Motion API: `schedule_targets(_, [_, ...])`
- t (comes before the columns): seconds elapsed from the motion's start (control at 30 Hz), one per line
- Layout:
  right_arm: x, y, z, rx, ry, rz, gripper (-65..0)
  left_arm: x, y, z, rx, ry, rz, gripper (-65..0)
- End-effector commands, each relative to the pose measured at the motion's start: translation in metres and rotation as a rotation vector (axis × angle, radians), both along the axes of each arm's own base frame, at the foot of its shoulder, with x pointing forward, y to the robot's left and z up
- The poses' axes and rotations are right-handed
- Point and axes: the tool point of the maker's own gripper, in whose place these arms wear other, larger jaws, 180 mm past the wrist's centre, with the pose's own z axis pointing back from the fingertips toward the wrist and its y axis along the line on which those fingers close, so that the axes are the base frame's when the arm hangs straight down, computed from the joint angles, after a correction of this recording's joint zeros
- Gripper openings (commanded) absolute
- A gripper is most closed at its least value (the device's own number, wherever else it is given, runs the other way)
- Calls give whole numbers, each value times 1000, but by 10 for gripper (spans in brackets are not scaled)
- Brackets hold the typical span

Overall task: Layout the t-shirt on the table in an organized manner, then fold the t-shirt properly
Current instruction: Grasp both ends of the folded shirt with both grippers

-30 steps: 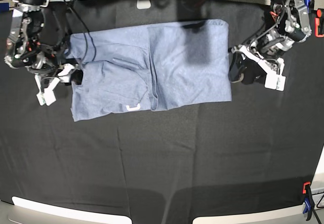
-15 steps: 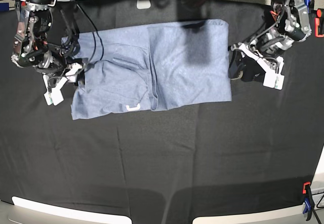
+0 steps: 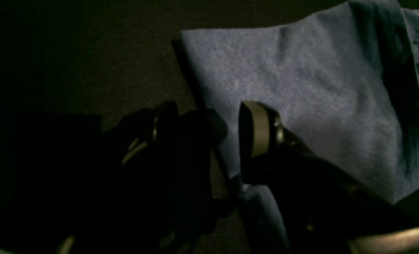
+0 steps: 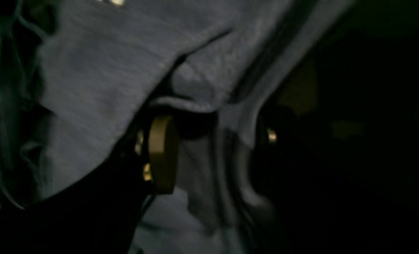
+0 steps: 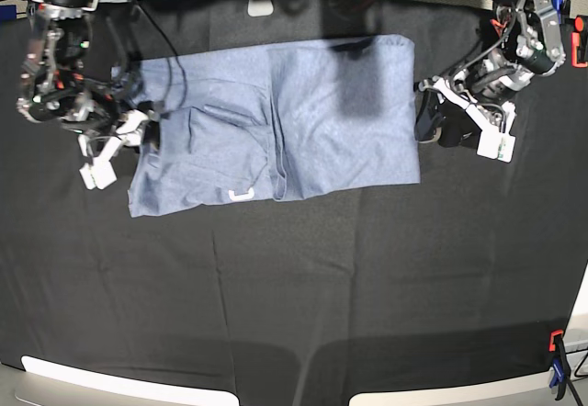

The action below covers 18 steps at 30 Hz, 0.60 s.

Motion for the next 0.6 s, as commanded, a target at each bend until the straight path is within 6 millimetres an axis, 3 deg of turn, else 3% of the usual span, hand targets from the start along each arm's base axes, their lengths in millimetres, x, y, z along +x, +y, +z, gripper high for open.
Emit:
schedule_targets(0.0, [6,-13,11,-29,-26,-4,-346,7,0,13,-10,-50,-1,-388])
schedule_targets(0.13, [6,-20,8,-33,-11,-22,-347,7,0,13,-10,-50,-1,-388])
schedule_targets(0.27, [7,-26,-14,35,62,-84,-347,7,0,13,-10,-50,-2,-388])
schedule_targets(0.4, [10,-14,-23,205,125,-111,-347,7,0,13,-10,-50,-2,-388])
schedule_targets(0.57, [9,-2,-17,298,171,-81,-347,7,0,13,-10,-50,-2,-388])
